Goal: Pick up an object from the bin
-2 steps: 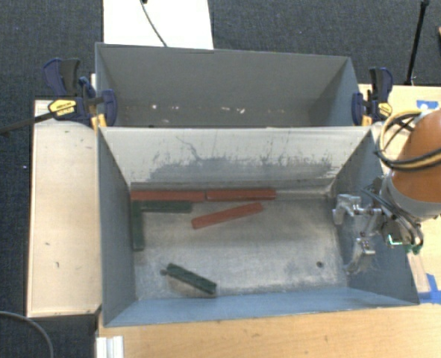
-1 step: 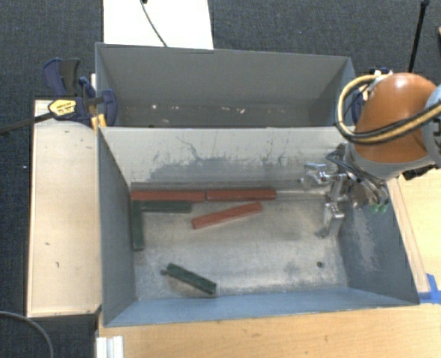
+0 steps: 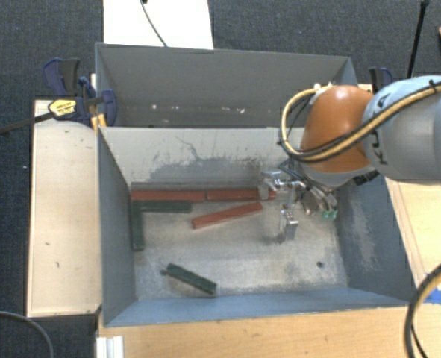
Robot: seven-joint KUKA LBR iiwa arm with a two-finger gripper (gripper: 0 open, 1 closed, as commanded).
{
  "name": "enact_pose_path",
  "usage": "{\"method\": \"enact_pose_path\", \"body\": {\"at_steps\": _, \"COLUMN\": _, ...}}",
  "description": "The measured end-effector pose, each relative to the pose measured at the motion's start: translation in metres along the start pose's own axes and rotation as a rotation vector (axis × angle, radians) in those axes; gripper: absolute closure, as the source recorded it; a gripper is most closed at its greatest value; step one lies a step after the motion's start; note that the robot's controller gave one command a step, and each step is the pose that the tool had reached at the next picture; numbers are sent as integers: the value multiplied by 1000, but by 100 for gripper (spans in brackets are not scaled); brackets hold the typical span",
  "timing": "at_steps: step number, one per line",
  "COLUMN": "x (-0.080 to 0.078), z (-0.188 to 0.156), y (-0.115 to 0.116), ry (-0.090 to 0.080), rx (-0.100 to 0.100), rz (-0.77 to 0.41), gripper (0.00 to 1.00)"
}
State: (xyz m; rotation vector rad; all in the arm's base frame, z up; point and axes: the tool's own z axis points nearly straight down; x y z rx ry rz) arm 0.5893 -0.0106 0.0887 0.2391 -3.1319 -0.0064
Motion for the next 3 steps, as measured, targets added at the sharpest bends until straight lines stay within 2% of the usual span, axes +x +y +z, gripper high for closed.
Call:
{"method": "enact_pose_path", "body": {"at_steps": 1, "x": -7, "z": 19, "y": 64, "ry": 1, "rx": 1, "rz": -164, "gripper": 0}}
{"method": "enact_pose_path", "body": {"at_steps": 2, "x": -8, "z": 18, "y": 62, "ry": -2, "rx": 3, "rz": -164, "gripper": 100}}
{"method": "enact_pose_path", "body": {"at_steps": 3, "x": 12, "z": -113, "y": 62, "ry": -9, "rx": 6, "rz": -186, "gripper": 100}}
